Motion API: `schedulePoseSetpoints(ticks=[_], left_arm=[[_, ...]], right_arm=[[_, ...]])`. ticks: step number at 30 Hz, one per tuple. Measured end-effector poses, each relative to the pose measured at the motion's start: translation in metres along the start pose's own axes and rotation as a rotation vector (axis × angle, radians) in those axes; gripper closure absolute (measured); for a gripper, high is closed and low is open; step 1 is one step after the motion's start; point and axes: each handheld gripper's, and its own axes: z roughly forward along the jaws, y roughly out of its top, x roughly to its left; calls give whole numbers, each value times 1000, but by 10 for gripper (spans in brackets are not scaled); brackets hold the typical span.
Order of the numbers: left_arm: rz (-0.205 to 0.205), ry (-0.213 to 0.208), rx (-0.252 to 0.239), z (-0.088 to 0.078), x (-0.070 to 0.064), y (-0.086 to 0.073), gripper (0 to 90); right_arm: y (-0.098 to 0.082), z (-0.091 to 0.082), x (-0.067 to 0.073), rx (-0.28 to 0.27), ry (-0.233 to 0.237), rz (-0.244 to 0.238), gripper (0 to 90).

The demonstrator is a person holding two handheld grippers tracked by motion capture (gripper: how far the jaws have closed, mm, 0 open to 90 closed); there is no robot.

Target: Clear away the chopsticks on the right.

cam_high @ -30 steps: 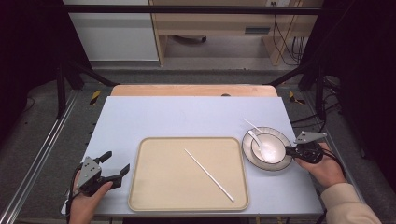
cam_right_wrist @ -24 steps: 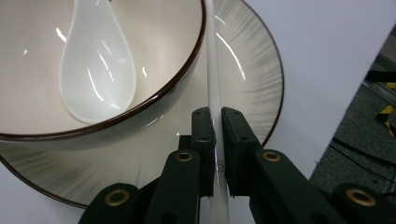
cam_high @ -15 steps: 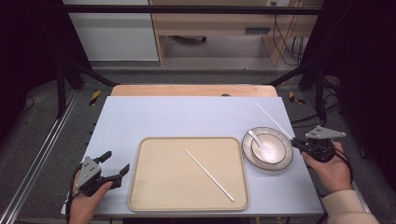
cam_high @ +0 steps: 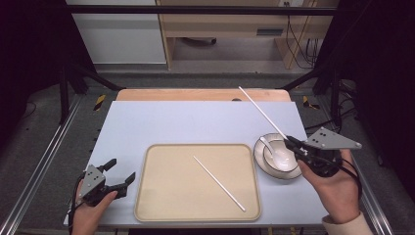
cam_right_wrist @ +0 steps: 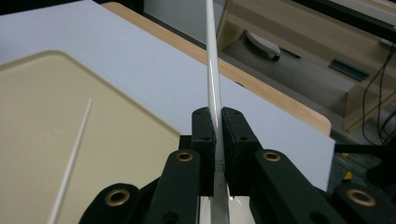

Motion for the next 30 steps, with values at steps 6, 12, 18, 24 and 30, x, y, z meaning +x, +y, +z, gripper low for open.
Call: schedulePoseSetpoints(ticks=[6,12,18,24,30], left_arm=[[1,-1,-3,0,-1,0,154],[3,-3,-3,0,-1,1,154],[3,-4,-4,0,-1,1,154],[3,-5,-4,0,-1,1,154],[3,-6,-3,0,-1,1,154]], right_arm=[[10,18,25,29,50,-26,839],[-2,42,52,79,122,-18,839],[-27,62,77,137,180,1,840],[-62,77,94,201,214,35,839],[-81,84,103,235,235,56,839]])
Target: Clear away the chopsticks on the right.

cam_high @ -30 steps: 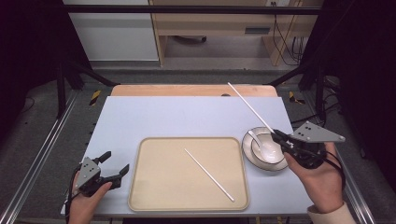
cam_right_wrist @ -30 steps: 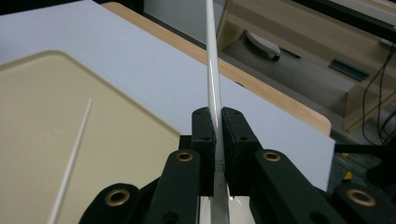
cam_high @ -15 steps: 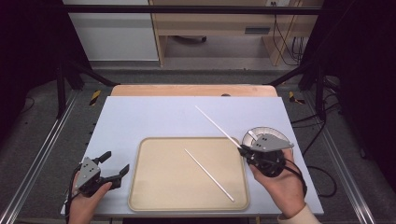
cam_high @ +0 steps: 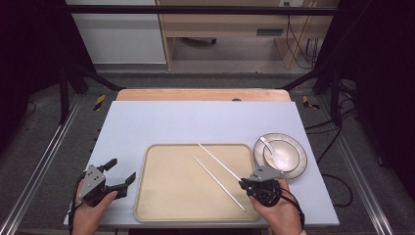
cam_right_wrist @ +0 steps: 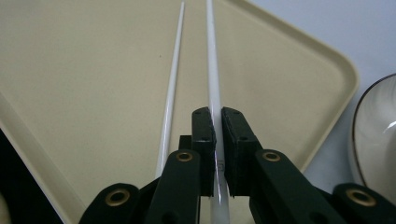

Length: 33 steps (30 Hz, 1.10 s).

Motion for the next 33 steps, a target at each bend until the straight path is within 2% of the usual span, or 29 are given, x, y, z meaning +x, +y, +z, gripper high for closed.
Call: schedulePoseSetpoints(ticks=[13,24,25,27,33], left_arm=[[0,-1,0,0,0,0,154],[1,-8,-4,1,-2,1,154],[2,-12,-5,1,-2,2,154],[2,-17,-8,1,-3,3,154],[0,-40,-5,0,-9,7,169]], right_arm=[[-18,21,5,46,24,21,839],[-22,29,9,58,48,51,835],[-22,30,8,46,67,49,808],[-22,30,9,31,63,56,743],[-22,27,7,-23,56,70,663]])
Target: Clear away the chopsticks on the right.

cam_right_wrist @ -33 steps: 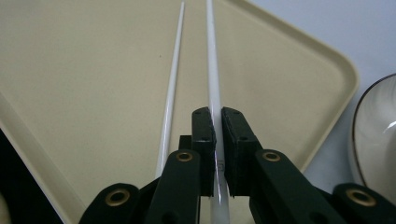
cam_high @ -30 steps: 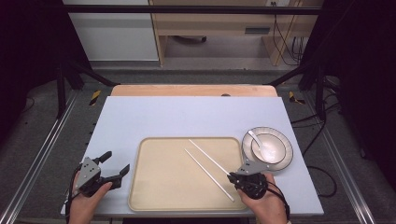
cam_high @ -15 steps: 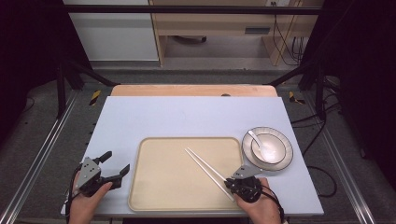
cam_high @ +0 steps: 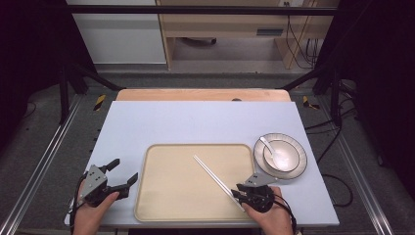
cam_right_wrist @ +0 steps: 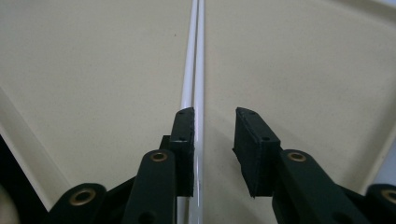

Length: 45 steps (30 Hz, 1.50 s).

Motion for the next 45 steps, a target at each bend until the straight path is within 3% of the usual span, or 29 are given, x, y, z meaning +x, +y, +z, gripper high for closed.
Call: schedulePoseSetpoints(ticks=[2,4,5,8,12,15,18,19,20,22,24,25,29,32,38,44,45], left_arm=[[10,-28,10,0,-6,5,180],[11,-45,12,1,-9,8,182],[9,-64,16,1,-12,10,197],[-2,-115,42,7,-23,19,217],[4,-165,106,25,-39,25,283],[9,-209,168,45,-53,26,353],[15,-231,215,67,-66,28,481],[15,-231,215,67,-66,28,518],[21,-254,246,84,-75,29,572],[41,-268,277,98,-83,30,625],[50,-271,291,104,-87,31,655],[51,-276,313,115,-92,33,730],[55,-294,356,132,-99,37,880],[48,-292,366,139,-102,38,896],[75,-289,409,158,-112,43,896],[68,-280,417,171,-116,39,895],[54,-264,414,176,-115,41,895]], right_arm=[[0,-1,-2,-46,-6,-9,582],[1,-1,-1,-52,-7,7,549],[2,-2,-1,-79,-18,-10,461],[5,-4,-3,-108,-42,-21,340],[9,-11,-6,-163,-95,-43,152],[9,-18,-11,-211,-128,-69,77],[8,-26,-18,-252,-139,-61,76],[8,-26,-18,-252,-139,-61,76],[6,-32,-22,-277,-172,-66,93],[4,-35,-25,-286,-196,-71,100],[3,-36,-27,-287,-206,-76,111],[0,-40,-30,-293,-213,-80,157],[-4,-45,-34,-314,-223,-81,149],[-5,-45,-35,-313,-226,-81,143],[-6,-43,-38,-304,-242,-77,152],[-6,-42,-39,-299,-239,-77,158],[-5,-42,-38,-303,-240,-81,158]])
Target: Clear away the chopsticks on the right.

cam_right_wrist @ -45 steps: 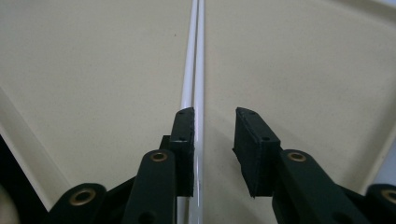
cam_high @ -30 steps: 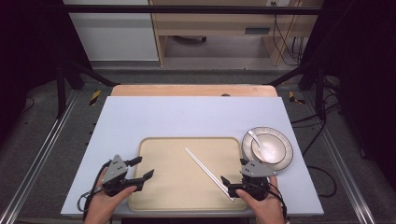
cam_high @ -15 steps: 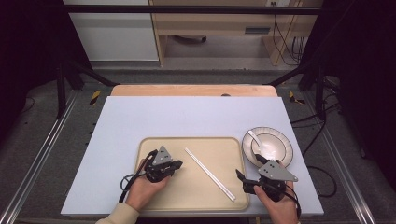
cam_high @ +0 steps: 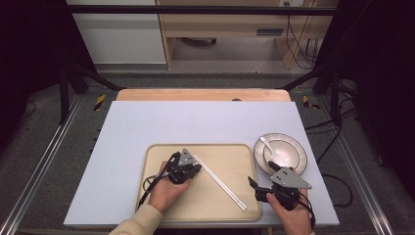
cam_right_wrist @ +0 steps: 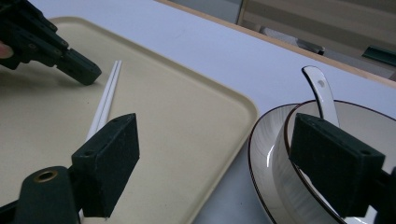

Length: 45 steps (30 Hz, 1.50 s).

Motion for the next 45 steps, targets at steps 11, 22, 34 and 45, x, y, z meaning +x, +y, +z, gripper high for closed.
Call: schedulePoseSetpoints(ticks=[11,22,34,45], left_arm=[[11,-26,-30,18,3,14,895],[105,-90,-13,37,-28,32,895],[220,-155,6,48,-55,46,895],[251,-167,13,55,-70,53,895]], right_arm=[[0,2,-2,-6,-4,10,154],[-1,3,-3,1,-11,17,162],[-1,3,-4,2,-18,27,170],[-2,1,-6,0,-37,40,170]])
